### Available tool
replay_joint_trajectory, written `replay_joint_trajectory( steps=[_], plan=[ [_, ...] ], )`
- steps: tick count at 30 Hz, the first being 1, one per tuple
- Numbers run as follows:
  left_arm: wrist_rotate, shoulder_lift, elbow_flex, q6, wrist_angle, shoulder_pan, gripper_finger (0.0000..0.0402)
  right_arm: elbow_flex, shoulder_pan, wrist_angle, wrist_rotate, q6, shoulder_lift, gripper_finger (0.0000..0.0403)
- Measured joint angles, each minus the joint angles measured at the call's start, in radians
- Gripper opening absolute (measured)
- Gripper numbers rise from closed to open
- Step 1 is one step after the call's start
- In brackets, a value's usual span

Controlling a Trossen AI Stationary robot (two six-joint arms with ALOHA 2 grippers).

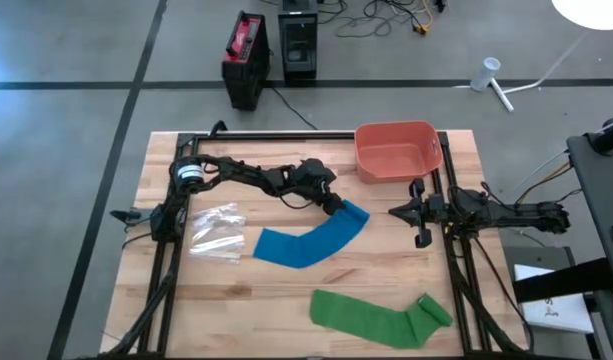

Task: Roll bandage
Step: Roll the blue bandage

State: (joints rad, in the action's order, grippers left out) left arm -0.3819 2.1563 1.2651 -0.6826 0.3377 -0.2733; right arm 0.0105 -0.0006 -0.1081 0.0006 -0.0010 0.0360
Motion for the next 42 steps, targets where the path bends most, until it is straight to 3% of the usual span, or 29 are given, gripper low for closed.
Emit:
replay_joint_trajectory(
  steps=[11,20,32,35,39,42],
  plan=[
    [0.019,0.07,0.026,-0.018,0.063,0.0,0.0146,0.0,0.0,-0.001,0.0,0.0,0.0,0.0],
    [0.023,0.058,0.032,0.027,0.066,0.0,0.0149,0.0,0.0,0.0,0.0,0.0,0.0,0.0],
    [0.032,0.057,0.031,0.056,0.066,0.009,0.0123,0.0,0.0,-0.01,0.0,-0.009,0.0,0.0],
    [0.032,0.057,0.031,0.061,0.066,0.012,0.0117,0.0,0.0,-0.024,-0.001,0.1,0.0,0.0],
    [0.033,0.057,0.03,0.077,0.065,0.015,0.0117,0.0,0.0,-0.063,0.013,0.383,-0.001,0.0],
    [0.032,0.057,0.03,0.1,0.063,0.015,0.012,0.0,0.0,-0.085,0.06,0.438,0.006,0.0]
  ],
)
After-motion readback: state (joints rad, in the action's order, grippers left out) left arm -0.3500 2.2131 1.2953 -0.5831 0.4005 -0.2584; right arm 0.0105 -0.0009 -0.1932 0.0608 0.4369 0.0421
